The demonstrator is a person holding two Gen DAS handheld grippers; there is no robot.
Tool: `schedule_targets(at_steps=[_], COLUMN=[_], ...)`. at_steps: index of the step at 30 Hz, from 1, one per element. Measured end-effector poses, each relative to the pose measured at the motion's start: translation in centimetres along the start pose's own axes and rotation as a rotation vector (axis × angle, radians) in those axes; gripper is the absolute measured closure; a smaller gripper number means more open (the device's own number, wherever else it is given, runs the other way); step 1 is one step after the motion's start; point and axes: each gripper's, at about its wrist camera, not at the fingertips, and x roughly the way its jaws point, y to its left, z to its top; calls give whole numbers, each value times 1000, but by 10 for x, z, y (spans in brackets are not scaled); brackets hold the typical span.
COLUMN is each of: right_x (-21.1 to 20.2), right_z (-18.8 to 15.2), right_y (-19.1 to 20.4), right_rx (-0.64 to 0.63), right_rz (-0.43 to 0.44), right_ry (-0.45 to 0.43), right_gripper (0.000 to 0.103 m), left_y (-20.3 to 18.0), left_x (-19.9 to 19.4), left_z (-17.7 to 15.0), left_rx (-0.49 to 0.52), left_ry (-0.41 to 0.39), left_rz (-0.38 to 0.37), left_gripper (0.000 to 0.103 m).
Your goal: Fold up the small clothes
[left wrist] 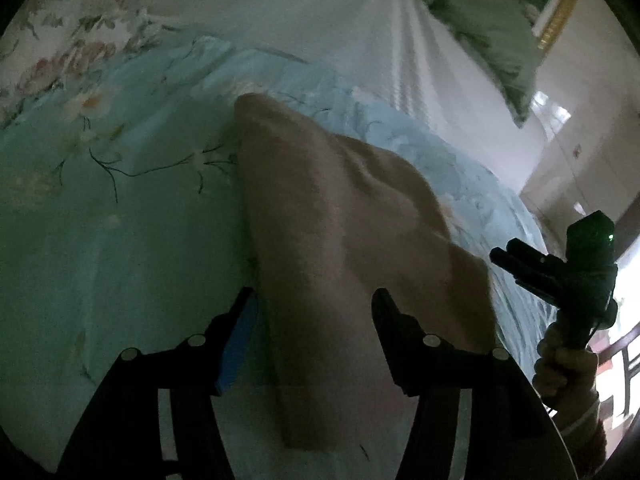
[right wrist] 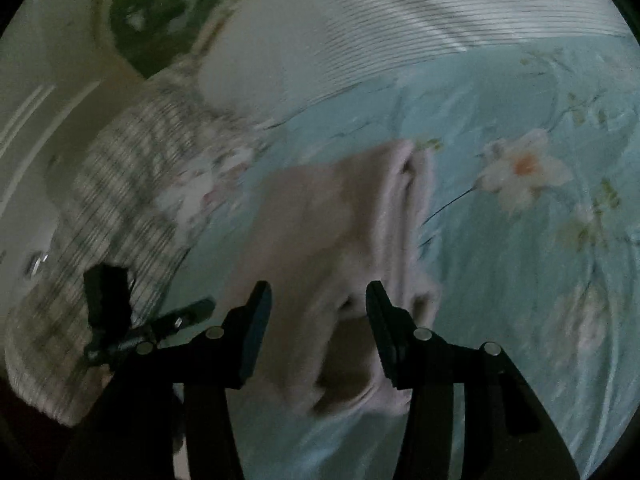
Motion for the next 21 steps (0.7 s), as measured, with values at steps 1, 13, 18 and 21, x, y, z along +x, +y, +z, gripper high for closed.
schedule_targets(at_steps=[1,13,18,21], right_x=[0,29,25,25], right_z=[-6,-29,-23,-18], right_y=[1,-4,-7,-10], right_rx=[-10,41,68,64], right_rz=[7,-60,-47,-77], right_ry=[9,96,49,42], right_gripper=[52,52,52,52], left_y=[-1,-4,-8,-10], left_x=[-5,-12,-14,-11], left_z=[-3,-31,-32,-31], left_rx=[7,-13,12,14], left_ry=[-6,18,6,10], left_rz=[3,15,-11,-12], left_gripper=[44,44,44,44])
